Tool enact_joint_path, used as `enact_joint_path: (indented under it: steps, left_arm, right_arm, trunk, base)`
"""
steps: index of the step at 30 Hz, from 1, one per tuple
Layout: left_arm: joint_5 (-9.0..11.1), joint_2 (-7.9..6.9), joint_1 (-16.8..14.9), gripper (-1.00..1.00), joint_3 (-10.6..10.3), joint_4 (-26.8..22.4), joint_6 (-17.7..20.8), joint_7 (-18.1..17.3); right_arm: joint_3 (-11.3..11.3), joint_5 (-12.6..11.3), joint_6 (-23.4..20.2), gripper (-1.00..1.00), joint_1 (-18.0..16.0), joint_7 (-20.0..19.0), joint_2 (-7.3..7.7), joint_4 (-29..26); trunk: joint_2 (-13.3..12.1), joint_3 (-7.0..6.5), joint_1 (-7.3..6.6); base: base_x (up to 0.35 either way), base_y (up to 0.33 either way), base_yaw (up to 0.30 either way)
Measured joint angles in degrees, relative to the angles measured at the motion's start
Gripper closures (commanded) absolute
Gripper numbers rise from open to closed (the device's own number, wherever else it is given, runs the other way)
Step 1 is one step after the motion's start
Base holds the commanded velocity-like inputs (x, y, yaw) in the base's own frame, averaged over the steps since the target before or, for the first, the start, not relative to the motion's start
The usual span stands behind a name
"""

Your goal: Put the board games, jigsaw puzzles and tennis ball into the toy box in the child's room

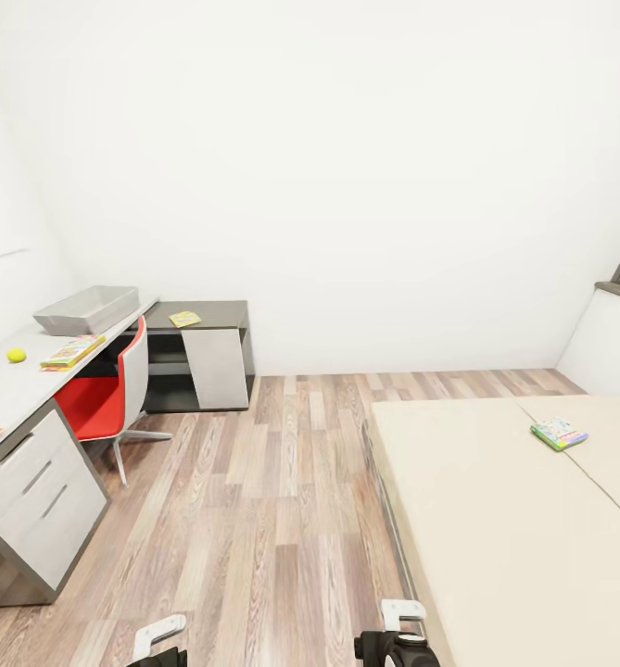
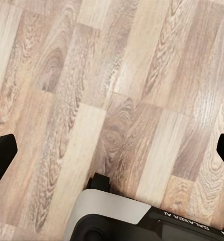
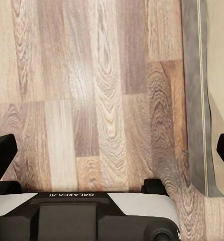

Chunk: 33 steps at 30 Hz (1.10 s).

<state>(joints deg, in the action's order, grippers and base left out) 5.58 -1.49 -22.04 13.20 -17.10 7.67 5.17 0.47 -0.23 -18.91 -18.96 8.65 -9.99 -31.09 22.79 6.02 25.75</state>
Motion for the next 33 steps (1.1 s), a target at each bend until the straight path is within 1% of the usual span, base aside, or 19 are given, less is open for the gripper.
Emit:
enact_joint_path:
  steps: [6,14,26,33]
  left_arm:
    - [0.0,0.00,0.0,-1.00,0.0,0.0,0.0,0.0]
    - [0.0,0.00,0.0,-1.00,0.0,0.0,0.0,0.0]
    - [0.0,0.00,0.0,-1.00,0.0,0.0,0.0,0.0]
    - [0.0,0.00,0.0,-1.00,0.0,0.0,0.0,0.0]
  right_arm:
    - [0.0,0.0,0.0,-1.00,0.0,0.0,0.00,0.0]
    - [0.0,0.0,0.0,-1.00,0.0,0.0,0.00,0.0]
    - [0.0,0.0,0.0,-1.00,0.0,0.0,0.00,0.0]
    - [0.0,0.0,0.0,-1.00,0.0,0.0,0.00,0.0]
  trunk:
    - [0.0,0.00,0.00]
    - [0.0,0.00,0.00]
    - [0.0,0.00,0.00]
    - [0.0,0.00,0.00]
  base:
    - [0.000,-0.029,0.000]
    - [0.000,-0.154,0.000]
    - [0.000,-0.020,0.000]
    - [0.000,-0.187,0.000]
